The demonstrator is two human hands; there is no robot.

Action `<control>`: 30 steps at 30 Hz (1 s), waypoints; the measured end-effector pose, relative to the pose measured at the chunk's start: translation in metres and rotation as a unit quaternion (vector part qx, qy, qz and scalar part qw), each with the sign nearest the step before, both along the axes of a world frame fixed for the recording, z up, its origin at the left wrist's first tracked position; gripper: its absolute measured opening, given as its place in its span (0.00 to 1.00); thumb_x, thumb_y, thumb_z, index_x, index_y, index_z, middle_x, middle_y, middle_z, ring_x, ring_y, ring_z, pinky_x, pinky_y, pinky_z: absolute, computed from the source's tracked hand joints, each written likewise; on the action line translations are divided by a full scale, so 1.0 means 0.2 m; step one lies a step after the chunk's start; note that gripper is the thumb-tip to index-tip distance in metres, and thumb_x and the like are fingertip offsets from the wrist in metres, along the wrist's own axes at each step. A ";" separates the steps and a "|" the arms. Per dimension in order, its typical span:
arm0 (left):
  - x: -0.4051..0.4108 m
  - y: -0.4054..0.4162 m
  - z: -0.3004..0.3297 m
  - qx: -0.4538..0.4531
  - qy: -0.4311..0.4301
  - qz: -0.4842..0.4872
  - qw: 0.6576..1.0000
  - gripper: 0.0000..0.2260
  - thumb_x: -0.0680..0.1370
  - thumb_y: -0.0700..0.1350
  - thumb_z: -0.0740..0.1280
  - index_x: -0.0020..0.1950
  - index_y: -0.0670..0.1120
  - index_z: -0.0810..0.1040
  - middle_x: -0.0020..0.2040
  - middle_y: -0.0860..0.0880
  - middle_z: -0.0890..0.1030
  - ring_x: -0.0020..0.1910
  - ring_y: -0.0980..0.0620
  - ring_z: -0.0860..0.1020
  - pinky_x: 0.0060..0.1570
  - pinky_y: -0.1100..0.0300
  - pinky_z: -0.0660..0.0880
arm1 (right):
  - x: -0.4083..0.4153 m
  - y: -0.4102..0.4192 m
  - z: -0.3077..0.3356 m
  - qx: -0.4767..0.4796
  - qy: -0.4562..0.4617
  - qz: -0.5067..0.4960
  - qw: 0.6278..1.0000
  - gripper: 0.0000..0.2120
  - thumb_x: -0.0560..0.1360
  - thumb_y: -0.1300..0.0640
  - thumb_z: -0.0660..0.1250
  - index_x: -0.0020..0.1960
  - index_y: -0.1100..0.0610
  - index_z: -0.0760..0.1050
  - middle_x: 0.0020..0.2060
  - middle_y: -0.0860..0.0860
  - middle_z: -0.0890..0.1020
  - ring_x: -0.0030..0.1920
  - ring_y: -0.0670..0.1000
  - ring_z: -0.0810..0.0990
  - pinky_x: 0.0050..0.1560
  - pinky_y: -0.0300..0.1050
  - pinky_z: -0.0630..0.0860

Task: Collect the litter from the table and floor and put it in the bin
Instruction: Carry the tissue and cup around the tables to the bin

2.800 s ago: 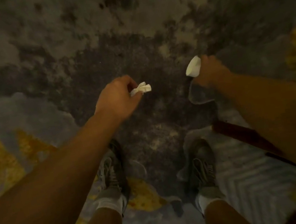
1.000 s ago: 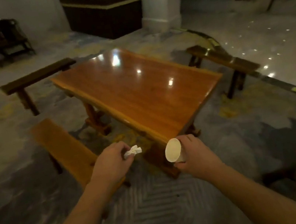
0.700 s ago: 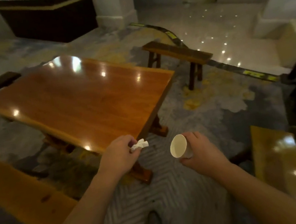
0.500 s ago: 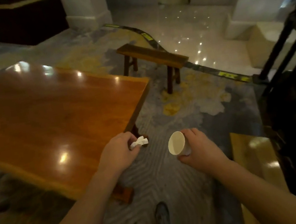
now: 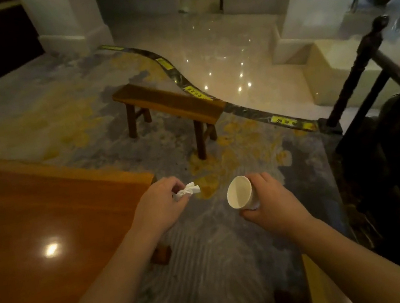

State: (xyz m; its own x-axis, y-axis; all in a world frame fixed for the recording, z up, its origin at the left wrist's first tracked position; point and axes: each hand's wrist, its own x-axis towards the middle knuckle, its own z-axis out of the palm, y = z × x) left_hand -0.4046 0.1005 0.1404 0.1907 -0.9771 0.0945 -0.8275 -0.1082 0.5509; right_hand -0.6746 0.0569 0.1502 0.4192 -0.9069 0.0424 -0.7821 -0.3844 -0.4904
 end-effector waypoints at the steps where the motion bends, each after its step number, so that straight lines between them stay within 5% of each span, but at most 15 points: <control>1: -0.01 -0.17 -0.02 -0.003 -0.005 0.005 1.000 0.06 0.72 0.55 0.72 0.44 0.58 0.77 0.42 0.59 0.77 0.41 0.57 0.76 0.35 0.62 0.71 | -0.01 -0.19 -0.03 0.002 -0.006 0.006 1.000 0.37 0.65 0.44 0.78 0.68 0.44 0.64 0.62 0.45 0.73 0.60 0.49 0.72 0.55 0.47 0.74; 15: 0.05 -1.54 0.00 0.009 -0.011 0.196 0.980 0.06 0.73 0.53 0.73 0.47 0.54 0.79 0.46 0.54 0.80 0.43 0.53 0.77 0.43 0.53 0.76 | 0.21 -2.10 0.03 0.003 0.048 0.179 0.983 0.36 0.67 0.46 0.77 0.69 0.48 0.64 0.63 0.50 0.73 0.63 0.54 0.71 0.60 0.56 0.76; 30: 1.14 -2.60 -0.19 -0.001 0.059 0.389 0.919 0.05 0.73 0.51 0.73 0.45 0.53 0.80 0.44 0.53 0.80 0.42 0.53 0.78 0.39 0.58 0.72 | 1.66 -3.51 -0.01 -0.011 0.093 0.355 0.930 0.38 0.68 0.46 0.77 0.71 0.46 0.62 0.66 0.47 0.71 0.66 0.51 0.70 0.63 0.52 0.72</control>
